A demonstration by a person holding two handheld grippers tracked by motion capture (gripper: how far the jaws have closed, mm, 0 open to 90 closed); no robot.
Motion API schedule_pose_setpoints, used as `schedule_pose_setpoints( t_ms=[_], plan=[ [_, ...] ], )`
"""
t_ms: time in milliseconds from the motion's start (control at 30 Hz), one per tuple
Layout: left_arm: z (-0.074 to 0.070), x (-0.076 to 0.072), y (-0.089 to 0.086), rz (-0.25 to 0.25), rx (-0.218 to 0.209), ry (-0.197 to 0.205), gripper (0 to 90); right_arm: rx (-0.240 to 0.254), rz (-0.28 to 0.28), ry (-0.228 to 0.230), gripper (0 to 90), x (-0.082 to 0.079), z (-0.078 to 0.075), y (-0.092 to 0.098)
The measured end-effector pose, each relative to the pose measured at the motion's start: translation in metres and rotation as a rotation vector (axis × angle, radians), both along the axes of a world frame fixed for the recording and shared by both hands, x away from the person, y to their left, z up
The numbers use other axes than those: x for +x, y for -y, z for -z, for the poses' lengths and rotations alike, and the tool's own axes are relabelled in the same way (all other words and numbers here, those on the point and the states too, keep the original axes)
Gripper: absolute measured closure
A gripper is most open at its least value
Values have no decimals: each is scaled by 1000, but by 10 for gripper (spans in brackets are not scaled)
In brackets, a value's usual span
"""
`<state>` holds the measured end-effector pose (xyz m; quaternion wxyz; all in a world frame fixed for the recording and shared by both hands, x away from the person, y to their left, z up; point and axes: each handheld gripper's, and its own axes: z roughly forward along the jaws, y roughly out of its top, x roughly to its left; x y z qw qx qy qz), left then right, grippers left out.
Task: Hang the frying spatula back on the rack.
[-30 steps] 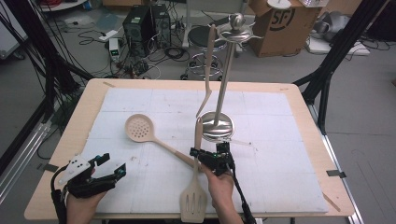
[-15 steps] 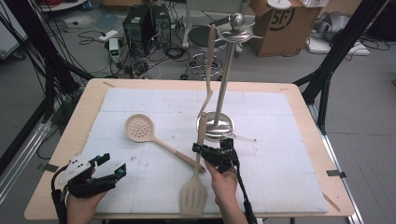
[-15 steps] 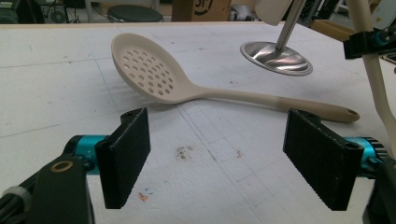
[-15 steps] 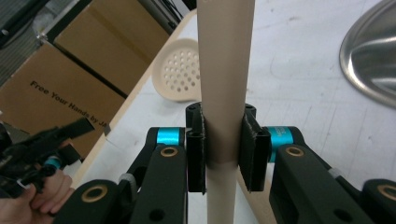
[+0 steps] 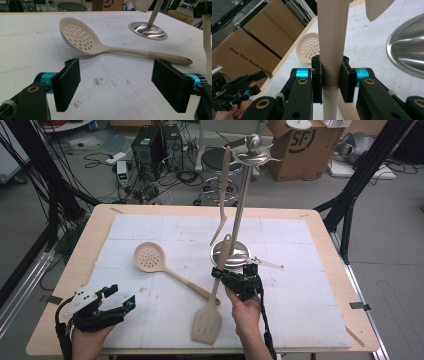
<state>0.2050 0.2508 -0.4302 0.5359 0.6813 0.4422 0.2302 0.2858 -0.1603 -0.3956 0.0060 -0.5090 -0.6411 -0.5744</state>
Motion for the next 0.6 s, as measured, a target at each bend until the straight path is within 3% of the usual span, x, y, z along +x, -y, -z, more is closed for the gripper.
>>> schedule_pose_setpoints(
  t_ms=[300,600],
  plan=[
    [0,0,0,-2,0,-1,237,-84,-16,85,761,-2,-17,-4],
    [0,-1,-1,-2,1,-1,238,-71,0,121,761,0,-30,2]
  ],
)
